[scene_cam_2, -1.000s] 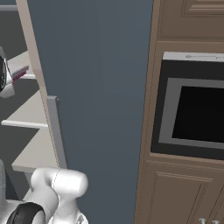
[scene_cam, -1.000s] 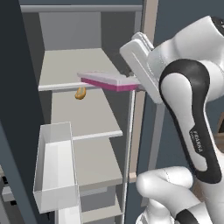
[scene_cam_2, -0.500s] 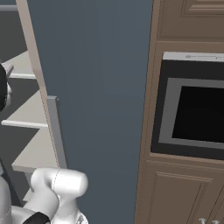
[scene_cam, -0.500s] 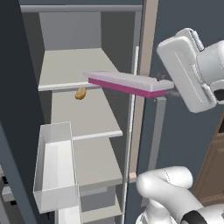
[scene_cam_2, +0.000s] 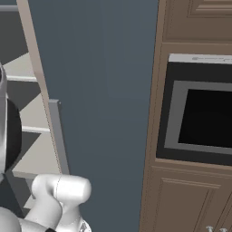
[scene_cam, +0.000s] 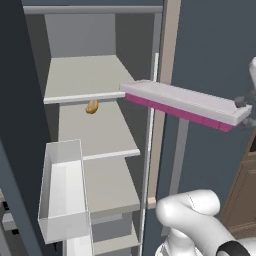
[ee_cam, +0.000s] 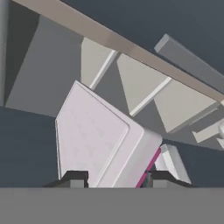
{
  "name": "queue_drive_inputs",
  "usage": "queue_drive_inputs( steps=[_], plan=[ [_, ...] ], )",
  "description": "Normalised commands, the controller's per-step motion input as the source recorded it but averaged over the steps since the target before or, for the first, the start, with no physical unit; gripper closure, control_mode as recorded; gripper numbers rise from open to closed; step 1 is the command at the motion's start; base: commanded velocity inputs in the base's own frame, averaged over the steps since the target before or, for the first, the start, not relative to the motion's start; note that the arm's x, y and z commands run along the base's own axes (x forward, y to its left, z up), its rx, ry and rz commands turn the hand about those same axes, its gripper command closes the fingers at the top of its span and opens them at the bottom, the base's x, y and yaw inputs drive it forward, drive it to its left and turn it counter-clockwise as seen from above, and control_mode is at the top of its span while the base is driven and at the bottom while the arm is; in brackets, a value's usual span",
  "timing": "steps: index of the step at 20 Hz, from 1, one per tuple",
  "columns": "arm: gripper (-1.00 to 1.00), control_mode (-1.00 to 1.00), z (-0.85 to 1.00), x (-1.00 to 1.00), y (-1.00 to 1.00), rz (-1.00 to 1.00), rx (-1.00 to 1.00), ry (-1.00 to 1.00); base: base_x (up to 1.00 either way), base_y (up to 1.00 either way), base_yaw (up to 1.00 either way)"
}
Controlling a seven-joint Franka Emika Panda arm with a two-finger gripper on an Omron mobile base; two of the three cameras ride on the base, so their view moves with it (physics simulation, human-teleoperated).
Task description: Open the freezer door, pick up the ice cube tray from the freezer, and place it on the dining counter.
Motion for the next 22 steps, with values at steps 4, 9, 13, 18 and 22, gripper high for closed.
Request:
queue_drive_inputs(
  steps=[4, 9, 13, 18, 22],
  plan=[
    [1.0, -1.0, 0.0, -0.28, -0.55, 0.04, 0.0, -0.01, 0.0, 0.0, 0.0],
    [1.0, -1.0, -0.01, -0.01, -0.2, 0.03, 0.0, 0.0, 0.0, 0.0, 0.0],
    [1.0, -1.0, 0.0, -0.03, -0.1, 0.0, 0.0, 0.0, 0.0, 0.0, 0.0],
    [1.0, -1.0, 0.0, -0.12, -0.05, -0.01, 0.01, -0.01, 0.0, 0.0, 0.0],
    [1.0, -1.0, 0.0, -0.05, -0.01, -0.01, 0.01, -0.02, 0.0, 0.0, 0.0]
  ],
)
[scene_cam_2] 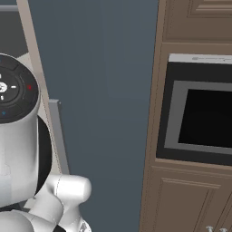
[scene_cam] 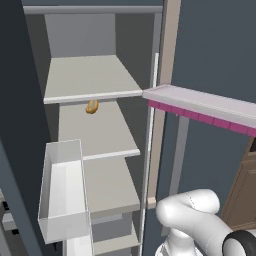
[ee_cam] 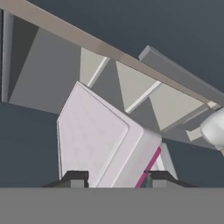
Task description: Open the freezer door, pick up the ice cube tray from the freezer, and place it on the dining counter.
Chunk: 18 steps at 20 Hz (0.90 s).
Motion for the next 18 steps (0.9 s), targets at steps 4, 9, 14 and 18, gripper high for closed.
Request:
queue_drive_inputs(
  steps=[4, 9, 14, 18],
  plan=[
    [1.0, -1.0, 0.0, 0.0, 0.0, 0.0, 0.0, 0.0, 0.0, 0.0, 0.0],
    [1.0, -1.0, 0.0, 0.0, 0.0, 0.0, 0.0, 0.0, 0.0, 0.0, 0.0],
    [1.0, 1.0, 0.0, 0.0, 0.0, 0.0, 0.0, 0.0, -0.14, 0.0, 0.0],
    [1.0, 1.0, 0.0, 0.0, 0.0, 0.0, 0.0, 0.0, -0.45, -0.01, 0.0]
  ],
)
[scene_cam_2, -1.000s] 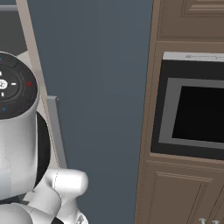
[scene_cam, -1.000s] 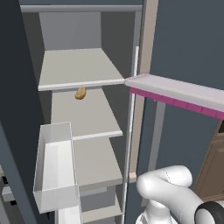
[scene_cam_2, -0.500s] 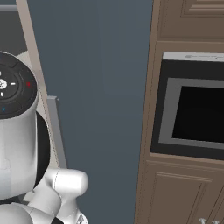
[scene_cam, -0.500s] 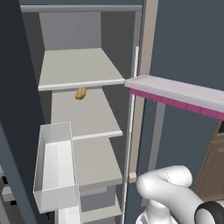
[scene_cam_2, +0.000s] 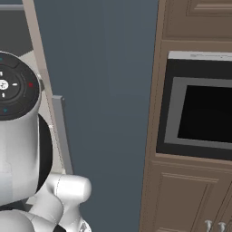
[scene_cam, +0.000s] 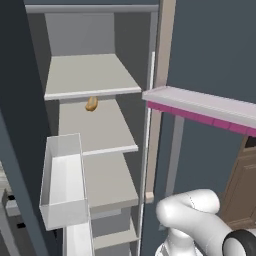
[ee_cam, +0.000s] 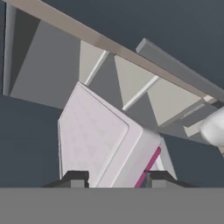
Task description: Open the freezer door, pick up the ice cube tray from the freezer, and place it on the dining counter.
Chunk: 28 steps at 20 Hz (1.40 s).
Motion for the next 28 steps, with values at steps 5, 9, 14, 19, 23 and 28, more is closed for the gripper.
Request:
queue_drive_inputs(
  steps=[5, 9, 14, 19, 23, 28],
  plan=[
    [1.0, 1.0, 0.0, 0.0, 0.0, 0.0, 0.0, 0.0, -0.61, -0.22, -0.02],
    [1.0, 1.0, 0.0, 0.0, 0.0, 0.0, 0.0, 0.0, -0.51, -0.54, 0.0],
    [1.0, 1.0, 0.0, 0.0, 0.0, 0.0, 0.0, 0.0, -0.5, -0.67, 0.0],
    [1.0, 1.0, 0.0, 0.0, 0.0, 0.0, 0.0, 0.0, -0.53, -0.6, 0.05],
    [1.0, 1.0, 0.0, 0.0, 0.0, 0.0, 0.0, 0.0, -0.54, -0.6, 0.18],
    [1.0, 1.0, 0.0, 0.0, 0.0, 0.0, 0.0, 0.0, -0.51, -0.44, 0.2]
  ],
)
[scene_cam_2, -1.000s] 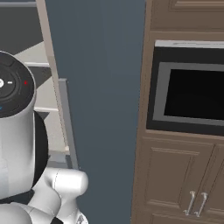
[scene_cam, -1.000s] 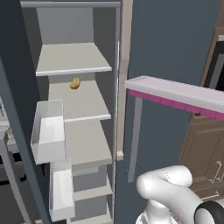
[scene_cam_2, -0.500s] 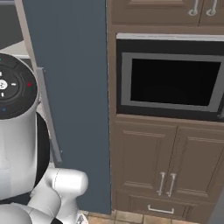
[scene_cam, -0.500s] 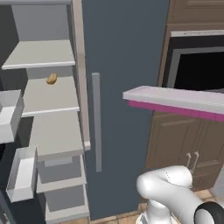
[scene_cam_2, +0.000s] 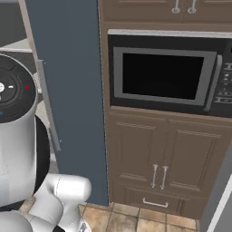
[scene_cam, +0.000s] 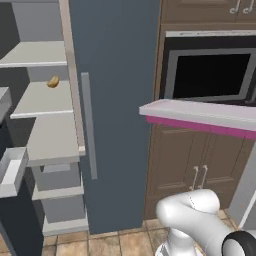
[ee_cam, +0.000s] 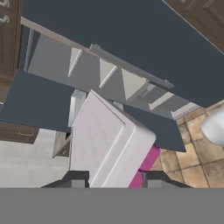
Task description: Open the freezer door, pick up the ice cube tray from the freezer, and place it on the dining counter.
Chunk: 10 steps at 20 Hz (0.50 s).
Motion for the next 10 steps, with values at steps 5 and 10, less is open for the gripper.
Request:
queue_drive_inputs(
  steps=[5, 10],
  plan=[
    [1.0, 1.0, 0.0, 0.0, 0.0, 0.0, 0.0, 0.0, -0.43, -0.11, 0.23],
    [1.0, 1.0, 0.0, 0.0, 0.0, 0.0, 0.0, 0.0, -0.23, 0.0, 0.31]
  ],
)
